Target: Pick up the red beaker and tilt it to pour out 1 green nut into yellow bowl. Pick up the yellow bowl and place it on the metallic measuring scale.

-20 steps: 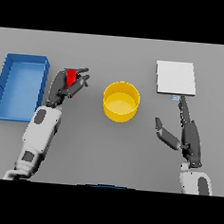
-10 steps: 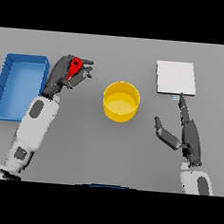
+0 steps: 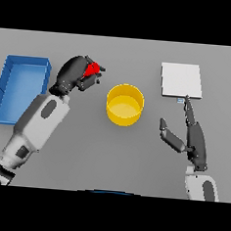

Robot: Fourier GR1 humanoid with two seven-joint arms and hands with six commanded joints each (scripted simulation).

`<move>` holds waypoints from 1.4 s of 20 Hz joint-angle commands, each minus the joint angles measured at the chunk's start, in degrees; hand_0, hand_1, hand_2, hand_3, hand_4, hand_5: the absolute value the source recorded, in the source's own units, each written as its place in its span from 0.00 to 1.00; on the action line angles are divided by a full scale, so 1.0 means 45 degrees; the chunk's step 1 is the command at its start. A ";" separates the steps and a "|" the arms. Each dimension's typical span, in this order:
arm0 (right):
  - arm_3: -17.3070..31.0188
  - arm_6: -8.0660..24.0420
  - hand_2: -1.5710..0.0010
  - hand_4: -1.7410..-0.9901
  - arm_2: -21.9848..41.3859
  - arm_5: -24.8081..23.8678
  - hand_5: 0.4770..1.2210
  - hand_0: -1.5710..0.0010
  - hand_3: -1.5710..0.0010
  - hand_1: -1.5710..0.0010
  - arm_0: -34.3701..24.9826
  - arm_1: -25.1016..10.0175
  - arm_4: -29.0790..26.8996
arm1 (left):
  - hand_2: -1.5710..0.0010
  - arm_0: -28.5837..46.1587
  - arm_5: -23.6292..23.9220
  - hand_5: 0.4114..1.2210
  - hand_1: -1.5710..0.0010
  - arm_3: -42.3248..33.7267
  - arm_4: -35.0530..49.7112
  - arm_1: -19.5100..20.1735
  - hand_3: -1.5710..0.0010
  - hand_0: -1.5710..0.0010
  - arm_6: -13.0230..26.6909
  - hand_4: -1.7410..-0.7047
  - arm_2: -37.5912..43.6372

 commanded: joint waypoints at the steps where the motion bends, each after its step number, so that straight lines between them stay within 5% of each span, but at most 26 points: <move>1: -0.0069 -0.0093 1.00 0.65 0.0111 0.0056 0.28 1.00 1.00 1.00 0.0136 0.0044 0.0031 | 0.00 -0.0142 -0.0142 0.89 0.00 -0.0019 -0.0542 0.0167 0.00 0.00 0.0265 0.00 -0.0515; 5: -0.0363 0.0058 1.00 0.63 0.0119 0.0100 0.30 1.00 1.00 1.00 0.0169 0.0009 0.0012 | 0.00 -0.1320 -0.0655 0.93 0.00 0.0504 -0.2502 0.0593 0.00 0.00 0.0896 0.00 -0.2306; 11: -0.0356 -0.0028 1.00 0.61 0.0163 0.0130 0.30 1.00 1.00 1.00 0.0345 0.0133 -0.0077 | 0.00 -0.2656 -0.1828 0.98 0.00 0.1068 -0.4056 0.1162 0.00 0.00 0.0388 0.07 -0.4052; 15: -0.0028 -0.0363 1.00 0.60 -0.0064 0.0129 0.27 1.00 1.00 1.00 0.0295 0.0220 -0.0413 | 0.00 -0.3769 -0.3060 0.99 0.00 0.1398 -0.5013 0.1214 0.19 0.00 -0.0024 0.04 -0.5437; 20: -0.0058 -0.0364 1.00 0.60 -0.0172 0.0144 0.23 1.00 1.00 1.00 0.0266 0.0455 -0.0802 | 0.00 -0.4832 -0.3776 1.00 0.00 0.2354 -0.6136 0.0997 0.06 0.00 -0.1025 0.01 -0.7132; 28: 0.0112 -0.0224 1.00 0.62 -0.0184 -0.0113 0.18 1.00 1.00 1.00 0.0338 0.0434 -0.0475 | 0.00 -0.6227 -0.4658 1.00 0.00 0.2999 -0.7671 0.0925 0.01 0.00 -0.1740 0.00 -0.9418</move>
